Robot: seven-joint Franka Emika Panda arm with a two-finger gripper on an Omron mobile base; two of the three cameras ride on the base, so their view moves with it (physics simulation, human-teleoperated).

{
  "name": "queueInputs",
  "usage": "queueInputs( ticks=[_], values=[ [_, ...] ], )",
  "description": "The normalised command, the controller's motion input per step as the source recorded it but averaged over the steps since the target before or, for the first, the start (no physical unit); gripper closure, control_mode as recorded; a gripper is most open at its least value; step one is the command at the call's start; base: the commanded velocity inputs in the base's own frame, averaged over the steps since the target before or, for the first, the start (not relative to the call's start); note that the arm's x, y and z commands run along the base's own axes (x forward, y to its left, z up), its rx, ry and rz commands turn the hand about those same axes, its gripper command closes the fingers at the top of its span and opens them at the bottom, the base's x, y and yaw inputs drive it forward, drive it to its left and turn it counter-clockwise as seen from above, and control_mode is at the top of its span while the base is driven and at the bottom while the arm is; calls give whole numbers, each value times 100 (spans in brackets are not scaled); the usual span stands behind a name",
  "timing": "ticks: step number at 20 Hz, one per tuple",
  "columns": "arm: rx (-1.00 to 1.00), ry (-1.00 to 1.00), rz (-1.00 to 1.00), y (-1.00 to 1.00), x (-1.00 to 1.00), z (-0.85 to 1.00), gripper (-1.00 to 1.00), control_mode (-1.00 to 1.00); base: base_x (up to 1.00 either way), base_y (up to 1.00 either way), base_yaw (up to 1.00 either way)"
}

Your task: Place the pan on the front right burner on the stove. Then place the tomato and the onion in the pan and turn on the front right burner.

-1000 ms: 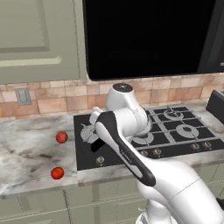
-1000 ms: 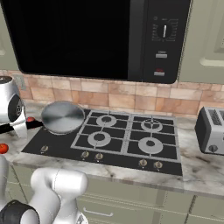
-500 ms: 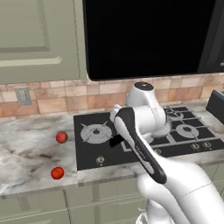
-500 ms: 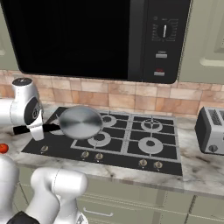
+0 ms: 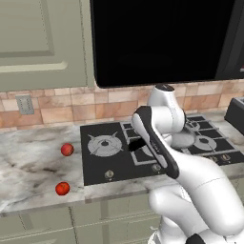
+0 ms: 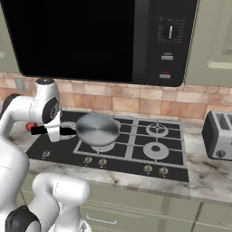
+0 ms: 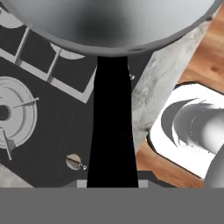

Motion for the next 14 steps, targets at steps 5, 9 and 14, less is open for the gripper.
queueInputs(
  ticks=[5,9,14],
  values=[
    [0,5,-7,-35,41,0,100,-100,0,0,0],
    [0,1,-6,-49,34,-4,100,-100,0,0,0],
    [0,0,-5,-61,23,-12,100,-100,0,0,0]
  ],
)
